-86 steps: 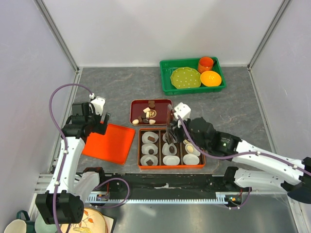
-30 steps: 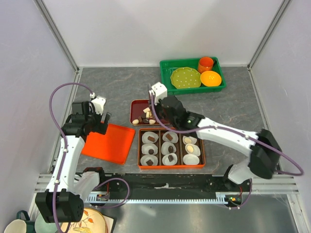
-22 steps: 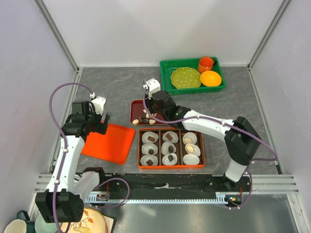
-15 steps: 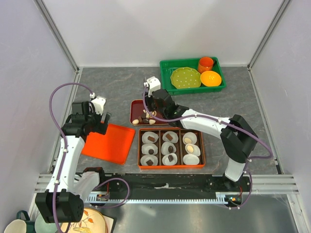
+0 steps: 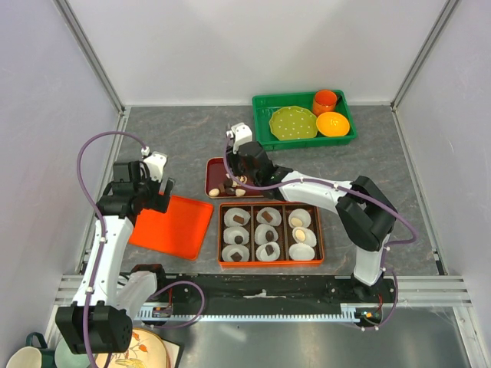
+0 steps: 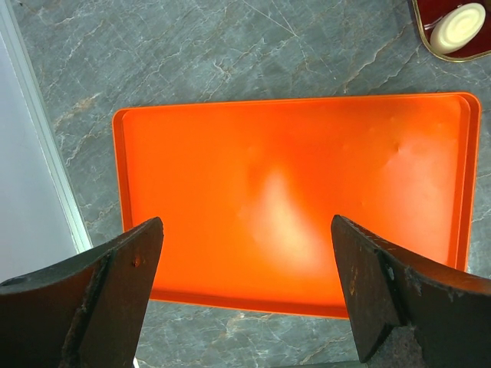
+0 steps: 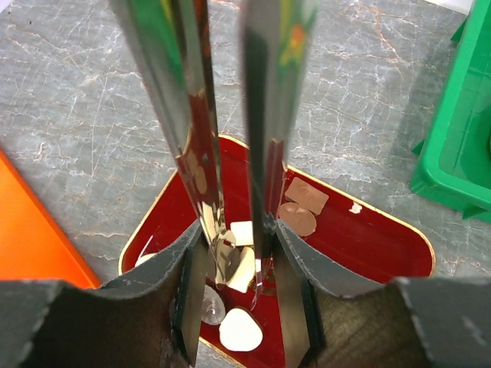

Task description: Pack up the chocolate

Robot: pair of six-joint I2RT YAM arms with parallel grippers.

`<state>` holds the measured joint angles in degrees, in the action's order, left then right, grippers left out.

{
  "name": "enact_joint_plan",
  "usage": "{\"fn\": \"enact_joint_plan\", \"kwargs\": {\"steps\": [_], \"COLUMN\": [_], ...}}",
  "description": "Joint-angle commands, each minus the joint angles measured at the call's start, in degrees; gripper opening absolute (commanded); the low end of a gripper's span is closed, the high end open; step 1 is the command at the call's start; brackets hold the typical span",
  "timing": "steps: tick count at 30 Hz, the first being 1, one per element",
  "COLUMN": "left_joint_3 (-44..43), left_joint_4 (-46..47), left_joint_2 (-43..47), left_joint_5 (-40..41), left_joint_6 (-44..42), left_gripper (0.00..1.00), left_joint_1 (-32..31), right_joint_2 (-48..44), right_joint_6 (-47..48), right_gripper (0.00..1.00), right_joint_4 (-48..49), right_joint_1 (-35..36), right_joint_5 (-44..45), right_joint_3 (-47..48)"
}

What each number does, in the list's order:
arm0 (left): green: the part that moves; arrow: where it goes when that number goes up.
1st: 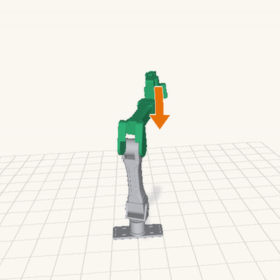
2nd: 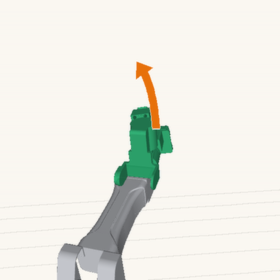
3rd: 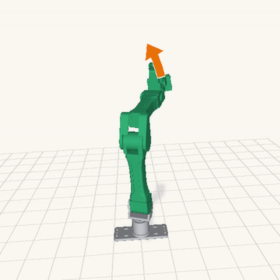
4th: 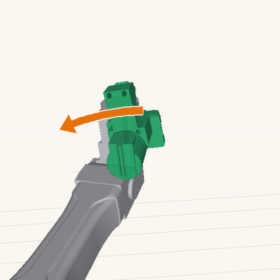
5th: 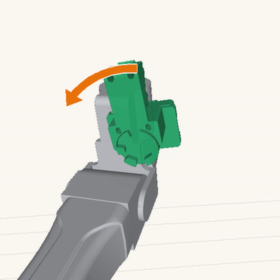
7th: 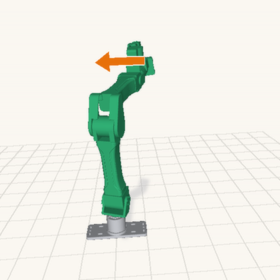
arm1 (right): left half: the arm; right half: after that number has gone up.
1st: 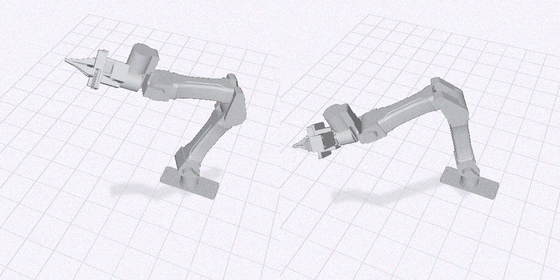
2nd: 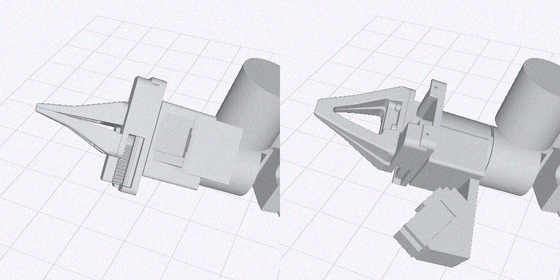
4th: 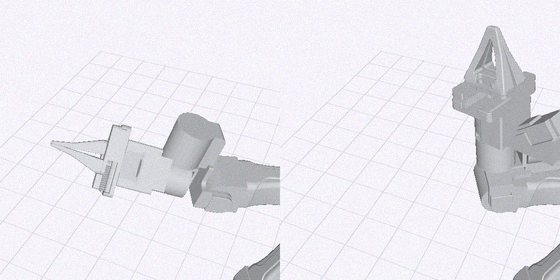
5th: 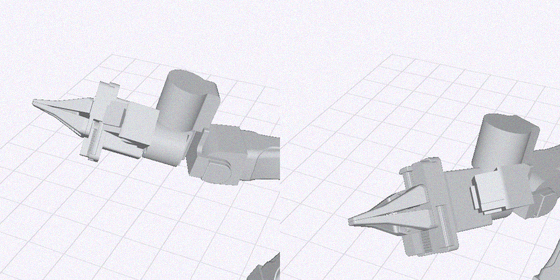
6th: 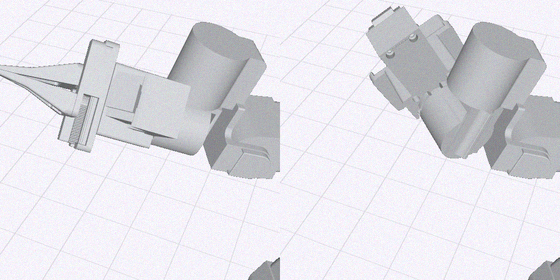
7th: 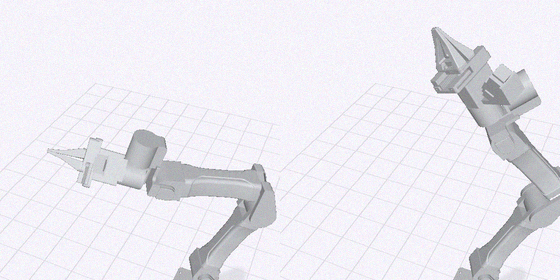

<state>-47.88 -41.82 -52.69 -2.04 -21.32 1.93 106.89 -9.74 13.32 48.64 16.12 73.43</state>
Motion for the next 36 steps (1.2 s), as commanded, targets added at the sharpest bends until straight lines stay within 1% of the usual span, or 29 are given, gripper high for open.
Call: {"fn": "enact_joint_plan", "kwargs": {"steps": [1,9,17,21,23,31,34,36], "left_joint_3": [0.4,0.3,0.1,0.2,0.1,-0.2,-0.2,0.1], "left_joint_4": [1.0,1.0,0.4,0.4,0.3,0.3,0.3,0.3], "left_joint_2": [1.0,1.2,2.0,2.4,2.5,2.3,2.6,2.8], "left_joint_5": [-0.3,-0.2,0.2,0.5,0.6,-0.2,-0.2,-0.1], "left_joint_6": [-1.3,-1.4,-1.4,-2.0,-2.0,-1.5,-1.7,-1.9], "left_gripper": [0.97,0.97,0.97,0.97,0.97,0.97,0.97,0.97], "left_joint_1": [0.4,0.4,0.4,0.4,0.4,0.4,0.4,0.5], "right_joint_2": [0.0,-0.3,1.7,0.8,-1.4,-11.2,-15.6,-20.1], "right_joint_6": [-1.2,-1.4,-2.0,-1.3,0.0,4.6,4.7,4.0], "right_gripper": [0.44,0.37,0.35,0.25,0.22,0.21,0.21,0.21], "right_joint_4": [3.6,3.8,3.6,2.9,2.4,-1.4,-5.1,-9.4], "right_joint_1": [-0.4,-0.7,-0.9,-0.9,-0.8,-1.0,-1.0,-0.9], "right_joint_5": [-0.3,-0.4,-1.6,-1.2,-0.7,1.5,1.9,2.2], "right_joint_3": [0.3,-1.8,-0.6,-1.0,-1.8,-4.0,-5.1,-6.6]}}
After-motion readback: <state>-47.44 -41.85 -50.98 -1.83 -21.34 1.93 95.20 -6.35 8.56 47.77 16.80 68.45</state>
